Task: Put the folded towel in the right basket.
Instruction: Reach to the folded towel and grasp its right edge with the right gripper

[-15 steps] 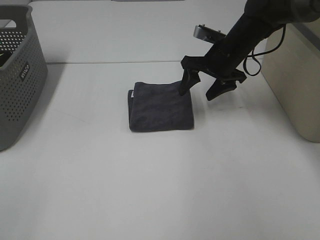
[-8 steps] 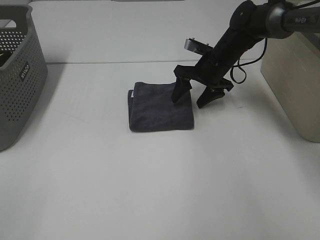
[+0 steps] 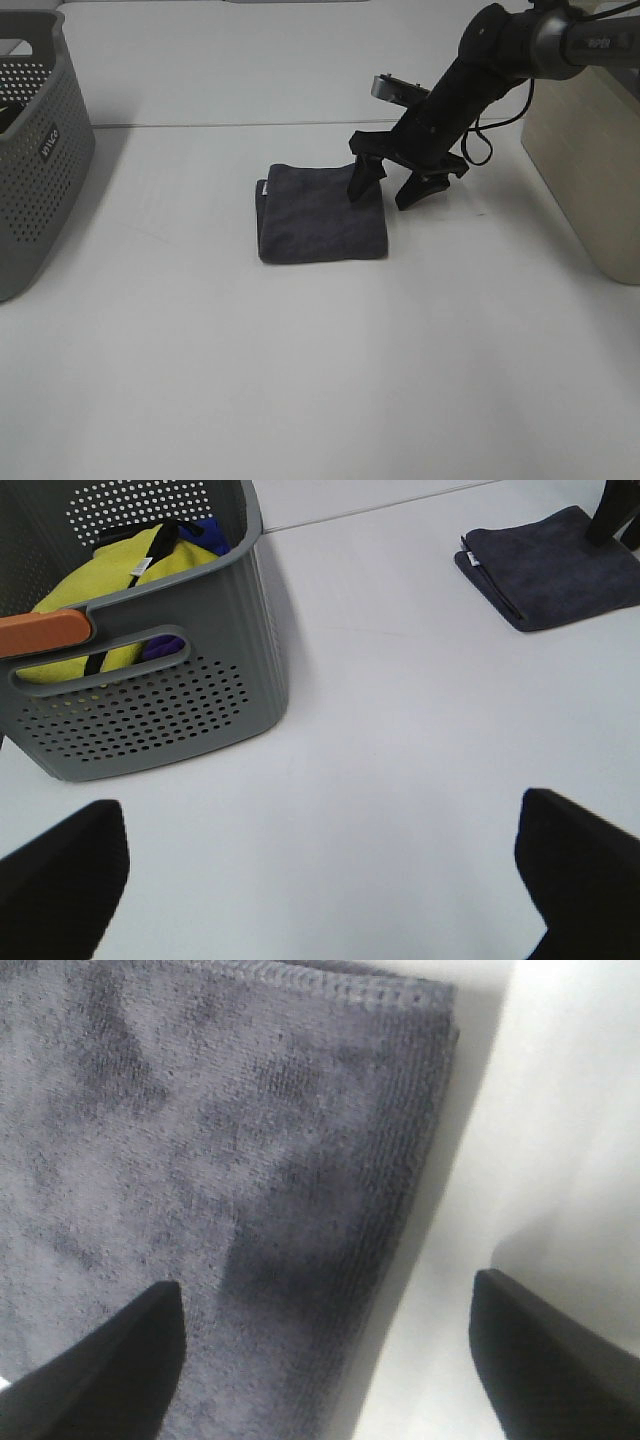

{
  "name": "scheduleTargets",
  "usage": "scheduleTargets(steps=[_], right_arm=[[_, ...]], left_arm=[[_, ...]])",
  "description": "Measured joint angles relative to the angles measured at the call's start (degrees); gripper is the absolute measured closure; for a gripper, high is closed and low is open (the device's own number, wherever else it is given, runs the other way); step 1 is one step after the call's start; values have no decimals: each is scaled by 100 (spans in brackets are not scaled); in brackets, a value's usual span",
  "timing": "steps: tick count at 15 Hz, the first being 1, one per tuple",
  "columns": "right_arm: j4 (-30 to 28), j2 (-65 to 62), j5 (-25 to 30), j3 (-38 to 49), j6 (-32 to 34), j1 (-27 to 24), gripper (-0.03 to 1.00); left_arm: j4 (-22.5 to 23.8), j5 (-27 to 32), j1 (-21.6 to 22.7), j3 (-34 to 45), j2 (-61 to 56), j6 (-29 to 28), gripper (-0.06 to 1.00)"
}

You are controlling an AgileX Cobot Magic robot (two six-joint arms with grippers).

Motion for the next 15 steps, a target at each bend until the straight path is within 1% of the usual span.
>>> scheduleTargets(steps=[2, 6, 7, 8, 9, 10, 11, 13, 14, 15], right_arm=[[23, 0, 0, 0, -34, 0, 24], [246, 132, 52, -52, -103, 0, 26], [361, 160, 52, -57, -160, 0, 27], [527, 189, 52, -63, -218, 0, 32], [716, 229, 52, -63, -344, 0, 40], [911, 269, 52, -63, -470, 0, 50], [985, 304, 52, -52, -573, 0, 62], [934, 309, 52, -52, -688, 0, 86], [877, 309, 52, -52, -693, 0, 91], [854, 315, 74, -69, -699, 0, 92]], left_arm=[[0, 0, 0, 0, 0, 0, -4], [0, 0, 0, 0, 0, 0, -4], [0, 0, 0, 0, 0, 0, -4], [0, 0, 0, 0, 0, 0, -4], [0, 0, 0, 0, 0, 0, -4], [0, 0, 0, 0, 0, 0, -4], [0, 0, 0, 0, 0, 0, -4], [0, 0, 0, 0, 0, 0, -4], [0, 0, 0, 0, 0, 0, -4], [0, 0, 0, 0, 0, 0, -4]])
